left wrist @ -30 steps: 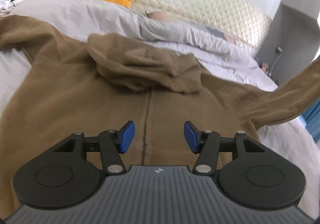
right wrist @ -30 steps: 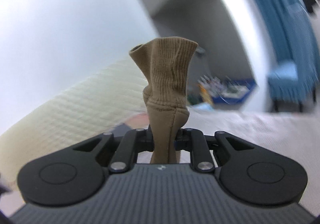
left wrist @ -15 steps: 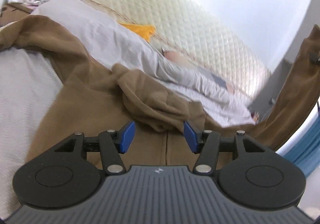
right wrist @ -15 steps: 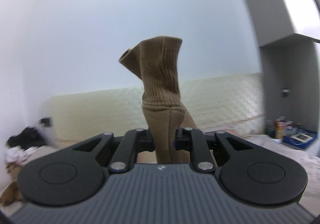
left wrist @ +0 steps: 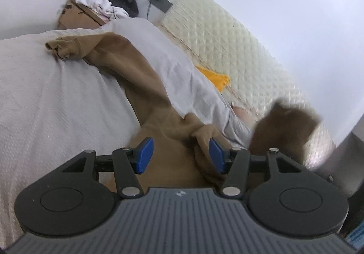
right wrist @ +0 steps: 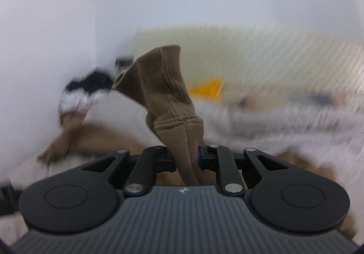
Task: Fold large clothes
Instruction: 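Carry the held sleeve across the hoodie body with the right gripper and release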
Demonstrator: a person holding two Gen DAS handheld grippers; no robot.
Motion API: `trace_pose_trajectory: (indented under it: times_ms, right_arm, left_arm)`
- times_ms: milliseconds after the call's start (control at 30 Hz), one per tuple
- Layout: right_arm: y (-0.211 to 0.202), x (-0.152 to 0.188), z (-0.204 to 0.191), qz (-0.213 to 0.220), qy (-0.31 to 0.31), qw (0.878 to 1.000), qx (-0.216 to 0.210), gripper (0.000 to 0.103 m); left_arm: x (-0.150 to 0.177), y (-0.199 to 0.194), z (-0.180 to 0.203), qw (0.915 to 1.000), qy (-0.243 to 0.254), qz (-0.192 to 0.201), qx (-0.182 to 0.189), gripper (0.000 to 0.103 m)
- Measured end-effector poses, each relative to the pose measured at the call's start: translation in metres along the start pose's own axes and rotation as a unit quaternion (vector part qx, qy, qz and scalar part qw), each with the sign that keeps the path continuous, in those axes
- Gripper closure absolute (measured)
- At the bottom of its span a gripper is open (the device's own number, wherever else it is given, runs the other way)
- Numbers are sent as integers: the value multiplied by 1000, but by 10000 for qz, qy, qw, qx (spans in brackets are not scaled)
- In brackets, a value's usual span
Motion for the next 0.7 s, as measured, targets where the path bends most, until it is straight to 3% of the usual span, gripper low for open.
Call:
trace_pose_trajectory:
  times_ms: [133, 300, 433, 567, 633, 700]
  right_arm:
    - [36, 49, -17, -511, 96, 9983, -261, 85]
    - [61, 87, -27, -1003, 197, 9938, -438, 84]
    - [60, 93, -18, -1072, 645, 9910, -483, 83]
    - [57, 91, -18, -1132, 701, 9892, -612, 82]
    - [52, 91, -18, -1208, 749, 9871, -731, 74]
    - [43, 91, -16, -1215, 894, 9846, -880, 34]
  left_arm:
    - [-4, 1, -9, 9992, 83, 348, -156, 43]
    - [-6, 21, -21, 9995, -206, 135, -196, 43]
    - [-7, 29, -11, 9994, -19, 305, -155, 43]
    - [-6, 27, -6, 9989, 76, 422, -168, 43]
    - [-6, 27, -4, 9988, 114, 448, -140, 43]
    - [-6, 24, -2, 9985, 155, 507, -101, 43]
Point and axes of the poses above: each gripper's, at about its wrist camera, not at the fingertips, and y roughly the way its jaws point, z to its right, x to its underside, the point moved 4 cm from there along y, roughly the way its jaws point, and after that the axes turned 13 degrees about -x, right-handed, at the moved point
